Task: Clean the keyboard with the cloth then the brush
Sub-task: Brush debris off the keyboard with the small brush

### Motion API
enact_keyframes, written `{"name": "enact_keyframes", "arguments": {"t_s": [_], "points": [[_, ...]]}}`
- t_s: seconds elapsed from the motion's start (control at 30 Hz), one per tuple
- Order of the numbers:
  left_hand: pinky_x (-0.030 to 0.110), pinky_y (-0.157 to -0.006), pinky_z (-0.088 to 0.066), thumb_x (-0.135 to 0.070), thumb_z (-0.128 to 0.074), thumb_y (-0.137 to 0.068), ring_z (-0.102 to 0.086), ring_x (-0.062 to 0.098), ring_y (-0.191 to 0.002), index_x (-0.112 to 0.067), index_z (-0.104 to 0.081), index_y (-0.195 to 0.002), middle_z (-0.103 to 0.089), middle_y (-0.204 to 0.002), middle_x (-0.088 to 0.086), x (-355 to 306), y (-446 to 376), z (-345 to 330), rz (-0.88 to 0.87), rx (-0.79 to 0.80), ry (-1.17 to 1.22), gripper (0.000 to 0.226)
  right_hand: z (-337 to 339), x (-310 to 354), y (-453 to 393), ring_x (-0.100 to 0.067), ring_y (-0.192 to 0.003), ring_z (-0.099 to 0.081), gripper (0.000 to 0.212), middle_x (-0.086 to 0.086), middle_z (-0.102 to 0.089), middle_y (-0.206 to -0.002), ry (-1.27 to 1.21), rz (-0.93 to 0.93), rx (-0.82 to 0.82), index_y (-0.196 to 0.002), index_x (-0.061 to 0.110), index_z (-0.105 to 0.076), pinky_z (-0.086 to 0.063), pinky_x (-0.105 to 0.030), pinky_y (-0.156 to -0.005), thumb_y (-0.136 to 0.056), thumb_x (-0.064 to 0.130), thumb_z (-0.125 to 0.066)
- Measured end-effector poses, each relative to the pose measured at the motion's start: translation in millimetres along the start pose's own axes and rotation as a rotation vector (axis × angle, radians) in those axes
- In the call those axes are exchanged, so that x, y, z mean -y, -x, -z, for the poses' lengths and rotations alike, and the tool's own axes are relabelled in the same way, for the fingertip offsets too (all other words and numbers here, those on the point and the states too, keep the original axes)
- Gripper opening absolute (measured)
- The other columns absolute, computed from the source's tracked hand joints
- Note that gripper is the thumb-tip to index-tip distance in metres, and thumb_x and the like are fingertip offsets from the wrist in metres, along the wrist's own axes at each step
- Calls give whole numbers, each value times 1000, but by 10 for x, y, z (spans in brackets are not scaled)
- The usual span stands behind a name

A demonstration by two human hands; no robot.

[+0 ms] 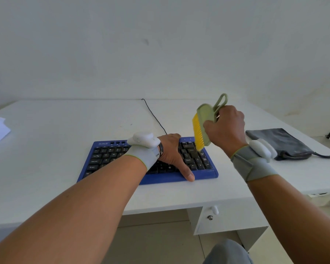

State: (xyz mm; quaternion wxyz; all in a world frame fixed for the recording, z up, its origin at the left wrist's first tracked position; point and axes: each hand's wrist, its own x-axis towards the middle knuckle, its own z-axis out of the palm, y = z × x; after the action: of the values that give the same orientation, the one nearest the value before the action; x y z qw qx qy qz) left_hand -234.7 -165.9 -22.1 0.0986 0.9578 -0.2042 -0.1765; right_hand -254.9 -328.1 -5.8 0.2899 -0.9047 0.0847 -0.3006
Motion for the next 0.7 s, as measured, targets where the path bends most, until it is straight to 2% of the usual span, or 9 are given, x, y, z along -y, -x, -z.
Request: {"name": "enact_keyframes", "arguments": {"t_s": [0.07, 0.13, 0.17, 0.23, 0.27, 0.43, 0.5, 0.6, 0.7], "points": [[45, -115, -23, -69, -84, -54, -32, 22, -144, -18, -15, -155, -28, -159, -3, -1, 1, 0, -4, 3, -4, 133, 105, 22, 4, -30, -69, -51, 20, -6, -51, -69, -14, -17, 30, -72, 3, -52, -44, -37, -59, -73, 18, -66], [45, -114, -24, -69, -85, -52, -36, 22, -141, -18, -18, -154, -33, -156, -3, 0, -8, -1, -2, 3, 2, 131, 166, 68, 21, -28, -67, -54, 20, -8, -54, -75, 36, -44, 147, -76, 4, -54, -50, -37, -60, -74, 19, -66], [45, -113, -25, -70, -85, -51, -37, 22, -140, -19, -19, -153, -35, -155, -4, 1, -15, 3, 2, 4, 5, 132, 161, 88, 21, -26, -65, -53, 18, -8, -53, -74, 84, -45, 207, -75, 6, -52, -49, -35, -59, -75, 18, -65], [46, -113, -25, -71, -85, -49, -39, 22, -139, -19, -20, -153, -37, -154, -4, 2, -25, 7, 7, 4, 0, 132, 76, 121, -12, -23, -61, -47, 19, -6, -48, -70, 143, -45, 245, -70, 9, -46, -37, -27, -53, -76, 15, -63], [46, -113, -25, -72, -84, -49, -39, 21, -139, -19, -21, -153, -37, -154, -4, 6, -28, 8, 7, -1, -2, 133, 3, 144, -50, -24, -62, -46, 20, -6, -47, -72, 149, -52, 235, -70, 9, -45, -32, -25, -51, -76, 14, -62], [45, -115, -24, -70, -85, -51, -35, 20, -142, -19, -18, -155, -31, -157, -4, -7, 3, 22, -7, -11, -11, 134, -331, 165, -184, -31, -75, -46, 25, -11, -48, -81, 99, -78, 165, -66, 11, -38, -27, -25, -51, -77, 9, -60], [45, -115, -23, -70, -84, -52, -33, 20, -143, -19, -16, -155, -29, -158, -4, -11, 18, 24, -10, -6, -16, 133, -341, 144, -193, -36, -79, -50, 17, -11, -50, -81, 56, -8, 100, -70, 10, -42, -32, -28, -59, -77, 10, -58], [46, -113, -25, -70, -84, -52, -36, 21, -141, -18, -18, -154, -32, -157, -3, -7, 19, 18, -11, -8, -8, 132, -138, 144, -210, -39, -83, -56, 10, -11, -55, -79, 9, 75, -24, -79, 5, -54, -45, -40, -68, -79, 14, -59], [46, -115, -23, -69, -84, -53, -33, 22, -143, -17, -16, -155, -29, -159, -1, -7, 10, 17, -16, -6, -15, 133, 114, 192, -231, -38, -80, -61, 21, -13, -58, -87, -29, 19, 54, -86, 1, -57, -56, -47, -72, -75, 17, -65]]}}
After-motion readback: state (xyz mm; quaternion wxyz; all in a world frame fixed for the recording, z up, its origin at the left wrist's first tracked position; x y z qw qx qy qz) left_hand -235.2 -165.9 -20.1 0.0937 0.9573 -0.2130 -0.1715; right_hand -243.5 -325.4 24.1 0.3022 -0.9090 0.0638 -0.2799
